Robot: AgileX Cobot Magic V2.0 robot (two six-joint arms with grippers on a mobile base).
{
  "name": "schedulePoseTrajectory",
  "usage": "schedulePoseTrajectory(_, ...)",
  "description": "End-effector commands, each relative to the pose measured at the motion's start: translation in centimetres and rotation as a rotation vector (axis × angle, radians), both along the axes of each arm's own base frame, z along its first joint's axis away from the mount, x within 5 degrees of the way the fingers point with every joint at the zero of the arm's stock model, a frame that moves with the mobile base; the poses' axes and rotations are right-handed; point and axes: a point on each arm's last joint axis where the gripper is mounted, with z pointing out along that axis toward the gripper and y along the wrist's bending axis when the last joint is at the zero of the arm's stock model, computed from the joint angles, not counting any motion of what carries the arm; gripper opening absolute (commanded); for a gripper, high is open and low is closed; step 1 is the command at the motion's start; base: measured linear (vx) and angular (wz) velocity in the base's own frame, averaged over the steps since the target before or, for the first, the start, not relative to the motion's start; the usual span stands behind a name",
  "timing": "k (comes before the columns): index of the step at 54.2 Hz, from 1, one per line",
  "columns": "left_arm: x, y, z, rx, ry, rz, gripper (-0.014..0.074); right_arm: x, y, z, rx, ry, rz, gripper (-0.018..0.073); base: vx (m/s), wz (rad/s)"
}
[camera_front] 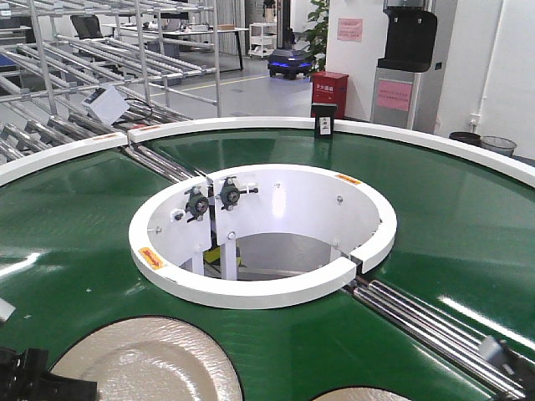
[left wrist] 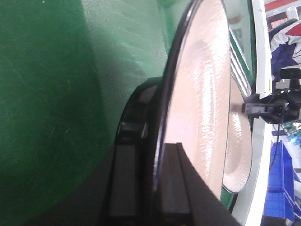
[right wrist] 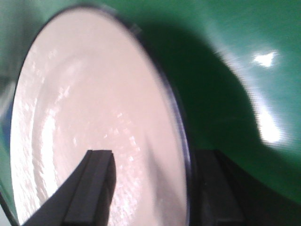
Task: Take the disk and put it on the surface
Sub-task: 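Lift both held plates up off the green conveyor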
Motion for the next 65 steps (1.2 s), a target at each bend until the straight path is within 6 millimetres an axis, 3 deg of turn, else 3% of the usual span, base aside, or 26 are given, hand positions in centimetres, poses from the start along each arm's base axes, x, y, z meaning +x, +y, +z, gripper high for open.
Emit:
schedulePoseTrajectory(1,-0.2,-0.7,3.0,-0.146,-0.078,-0.01,-0.0008,0.1,1.6,1.6,0.031,-0.05,0.08,0.0422,0.0,0.0)
schedulePoseTrajectory(11,-0.1,-0.7,3.0,-0.145,-0.08,-0.002,-0.0008,0.3,2.4,1.5,0.025,-0.007,0.045,0.0348,0.0,0.0)
schedulePoseTrajectory(25,0.3,-0.6,3.5,-0.193,-0.101,0.051,-0.0008,0.2,2.8,1.9,0.109,0.097,-0.05,-0.0015,0.0,0.0)
schedulePoseTrajectory(34,0.7,-0.5,3.9,-0.236,-0.119,0.105,-0.0008,0.5,3.2,3.7,0.214,0.082,-0.12,-0.001,0.0,0.0)
schedulePoseTrajectory(48,1.5,-0.2,4.8,-0.339,-0.154,0.199,-0.0004,-0.5,3.7,10.3,0.309,-0.069,-0.204,-0.0008,0.0,0.0)
schedulePoseTrajectory(58,1.6,-0.3,4.7,-0.342,-0.12,0.217,-0.0001,-0.6,3.8,18.3,0.339,-0.221,-0.245,-0.0007,0.0,0.0)
schedulePoseTrajectory(65,1.4,-2.0,4.9,-0.359,-0.101,0.165,-0.0001,-0.2,3.9,23.6,0.381,-0.304,-0.238,-0.0006,0.0,0.0)
